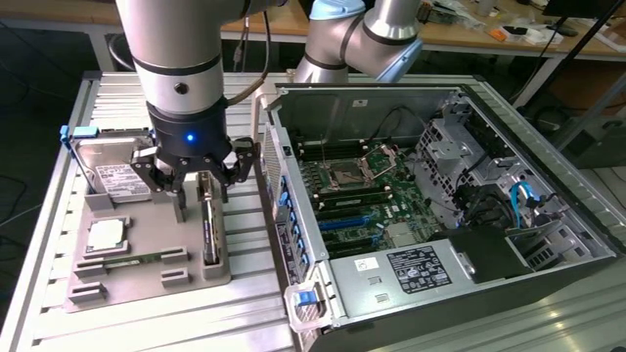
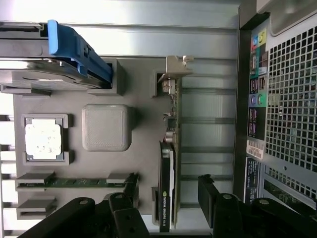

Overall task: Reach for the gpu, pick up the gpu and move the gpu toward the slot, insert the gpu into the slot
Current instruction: 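Pick up the gpu and move the gpu toward the slot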

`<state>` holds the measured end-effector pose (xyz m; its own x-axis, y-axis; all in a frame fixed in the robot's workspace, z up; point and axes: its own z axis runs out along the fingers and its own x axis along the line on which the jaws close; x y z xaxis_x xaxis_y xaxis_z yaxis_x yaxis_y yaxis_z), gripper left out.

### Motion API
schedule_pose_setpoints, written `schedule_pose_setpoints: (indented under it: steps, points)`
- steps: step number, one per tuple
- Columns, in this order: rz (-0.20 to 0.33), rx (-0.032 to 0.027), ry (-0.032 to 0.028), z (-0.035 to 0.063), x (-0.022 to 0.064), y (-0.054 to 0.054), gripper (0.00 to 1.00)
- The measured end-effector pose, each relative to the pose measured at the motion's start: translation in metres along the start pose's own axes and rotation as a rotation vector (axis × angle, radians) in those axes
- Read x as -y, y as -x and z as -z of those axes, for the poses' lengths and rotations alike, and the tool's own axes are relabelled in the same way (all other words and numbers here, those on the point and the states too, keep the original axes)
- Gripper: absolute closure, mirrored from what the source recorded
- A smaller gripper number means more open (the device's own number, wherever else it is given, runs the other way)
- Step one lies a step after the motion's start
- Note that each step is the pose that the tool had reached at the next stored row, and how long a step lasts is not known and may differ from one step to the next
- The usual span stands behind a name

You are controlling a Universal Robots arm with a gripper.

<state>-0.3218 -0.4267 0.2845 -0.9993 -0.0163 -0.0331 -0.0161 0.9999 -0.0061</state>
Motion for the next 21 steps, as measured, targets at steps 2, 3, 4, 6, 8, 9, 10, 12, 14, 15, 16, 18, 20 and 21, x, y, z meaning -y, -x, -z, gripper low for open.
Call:
schedule_pose_setpoints:
  steps: [2, 3, 4, 6, 8, 9, 10, 12, 14, 15, 16, 18, 20, 21]
  points:
    - [0.0, 0.0, 0.0, -0.0036, 0.0, 0.0, 0.4]
    - [0.0, 0.0, 0.0, -0.0058, 0.0, 0.0, 0.4]
    - [0.0, 0.0001, 0.0001, -0.0073, 0.0, 0.0, 0.4]
    - [0.0, -0.0001, 0.0, -0.011, 0.0, 0.0, 0.4]
    - [0.0, 0.0, 0.0, -0.0147, 0.0, 0.0, 0.4]
    - [0.0, 0.0, 0.0, -0.0165, 0.0, -0.001, 0.4]
    - [0.0, 0.0, 0.0, -0.0184, 0.0001, -0.001, 0.4]
    - [0.0, 0.0, 0.0, -0.022, 0.0001, -0.001, 0.4]
    - [0.0, 0.0001, 0.0, -0.0258, 0.0001, -0.001, 0.4]
    - [0.0, 0.0, 0.0, -0.0284, 0.0, -0.001, 0.4]
    - [0.0, 0.0001, 0.0, -0.0302, 0.0, -0.001, 0.4]
    - [0.0, -0.0001, 0.0, -0.0338, 0.0, -0.001, 0.4]
    - [0.0, -0.0002, -0.0002, -0.0344, 0.0, -0.001, 0.4]
    - [0.0, -0.0001, -0.0002, -0.0345, 0.0, -0.001, 0.4]
